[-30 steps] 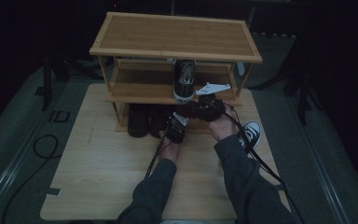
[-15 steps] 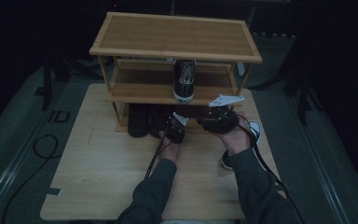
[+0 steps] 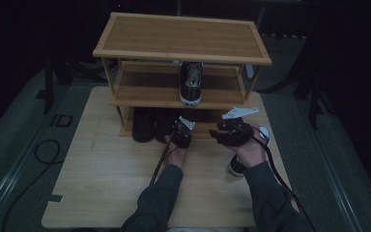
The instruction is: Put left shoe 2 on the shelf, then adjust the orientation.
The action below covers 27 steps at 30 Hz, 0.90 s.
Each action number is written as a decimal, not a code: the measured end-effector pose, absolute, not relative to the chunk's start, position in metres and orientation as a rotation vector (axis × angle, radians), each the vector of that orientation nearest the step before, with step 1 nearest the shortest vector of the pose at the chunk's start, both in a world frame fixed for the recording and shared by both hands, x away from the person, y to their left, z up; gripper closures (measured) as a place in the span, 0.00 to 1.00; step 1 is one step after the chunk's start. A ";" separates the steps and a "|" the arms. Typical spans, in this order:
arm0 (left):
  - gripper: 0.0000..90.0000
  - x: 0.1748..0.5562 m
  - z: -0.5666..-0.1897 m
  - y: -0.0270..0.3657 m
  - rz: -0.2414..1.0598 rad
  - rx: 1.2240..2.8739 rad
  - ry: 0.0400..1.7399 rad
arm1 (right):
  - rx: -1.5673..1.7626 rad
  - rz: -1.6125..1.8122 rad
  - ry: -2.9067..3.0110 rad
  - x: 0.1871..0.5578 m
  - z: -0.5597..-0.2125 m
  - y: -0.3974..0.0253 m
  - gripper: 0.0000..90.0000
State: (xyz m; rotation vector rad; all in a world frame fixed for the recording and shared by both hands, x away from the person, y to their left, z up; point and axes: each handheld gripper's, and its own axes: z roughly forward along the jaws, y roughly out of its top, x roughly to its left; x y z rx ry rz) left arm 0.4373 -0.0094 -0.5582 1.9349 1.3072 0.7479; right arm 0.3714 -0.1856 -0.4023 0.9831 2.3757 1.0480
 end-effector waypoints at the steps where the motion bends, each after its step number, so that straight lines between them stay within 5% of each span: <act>1: 1.00 0.437 -0.558 -0.010 0.749 1.935 1.308 | 0.983 1.048 2.376 0.371 -0.402 -0.186 0.64; 13: 1.00 0.437 -0.558 -0.010 0.754 1.937 1.306 | 1.038 0.992 2.354 0.367 -0.409 -0.207 0.67; 27: 1.00 0.437 -0.558 -0.009 0.749 1.939 1.305 | 1.104 0.877 2.358 0.354 -0.431 -0.239 0.96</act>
